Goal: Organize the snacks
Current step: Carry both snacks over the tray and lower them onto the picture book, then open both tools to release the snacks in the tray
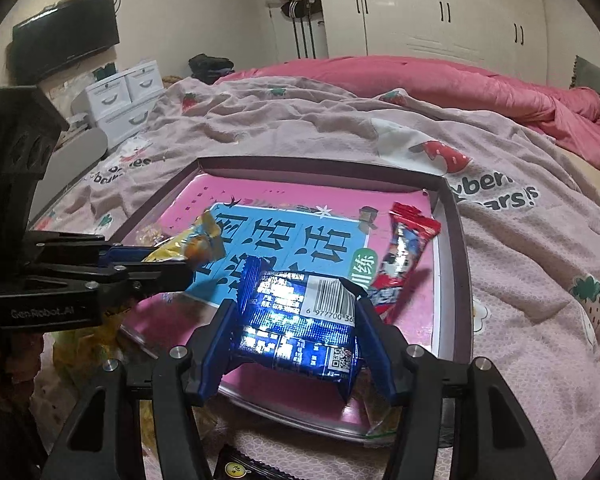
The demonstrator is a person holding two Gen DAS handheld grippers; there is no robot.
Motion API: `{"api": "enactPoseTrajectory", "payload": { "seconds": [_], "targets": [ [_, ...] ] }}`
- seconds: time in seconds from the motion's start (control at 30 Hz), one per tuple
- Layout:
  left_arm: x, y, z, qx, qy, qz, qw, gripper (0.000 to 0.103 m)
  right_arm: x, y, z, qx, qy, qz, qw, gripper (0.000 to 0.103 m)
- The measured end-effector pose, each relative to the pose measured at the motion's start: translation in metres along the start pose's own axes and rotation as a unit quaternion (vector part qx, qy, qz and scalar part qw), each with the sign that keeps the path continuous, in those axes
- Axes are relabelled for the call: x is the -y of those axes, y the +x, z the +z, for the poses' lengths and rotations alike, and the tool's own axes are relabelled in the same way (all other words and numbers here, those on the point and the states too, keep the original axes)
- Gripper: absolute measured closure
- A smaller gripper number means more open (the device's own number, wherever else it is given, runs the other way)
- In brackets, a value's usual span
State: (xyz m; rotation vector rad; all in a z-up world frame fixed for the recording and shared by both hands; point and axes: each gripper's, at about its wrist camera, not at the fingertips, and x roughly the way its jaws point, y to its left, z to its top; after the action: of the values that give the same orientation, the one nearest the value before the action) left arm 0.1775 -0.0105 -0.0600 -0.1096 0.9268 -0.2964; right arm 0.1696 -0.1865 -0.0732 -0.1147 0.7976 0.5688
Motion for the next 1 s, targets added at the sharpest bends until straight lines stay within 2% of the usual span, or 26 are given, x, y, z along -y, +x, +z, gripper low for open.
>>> {"api": "enactPoseTrajectory", "payload": {
  "seconds": [0.6,0.73,1.0],
  "targets": [
    [-0.0015,0.0022,-0.0012,-0.003,0.014,0.027,0.9995,0.076,0.0051,-0.0021,0.0004,0.003,0.013,0.003,1.0,0.043],
    [-0.0021,0.0,-0.0001,0.004,0.017,0.033,0.9993,0.063,0.0066,-0.002,0.0008,0.003,0.018,0.006,1.0,0.043],
    [-0.0018,-0.0039,0.0018,0.011,0.023,0.041,0.9989,0.056,0.0071,-0.0025,0.0004,0.003,0.018,0.006,1.0,0.043]
  ]
}}
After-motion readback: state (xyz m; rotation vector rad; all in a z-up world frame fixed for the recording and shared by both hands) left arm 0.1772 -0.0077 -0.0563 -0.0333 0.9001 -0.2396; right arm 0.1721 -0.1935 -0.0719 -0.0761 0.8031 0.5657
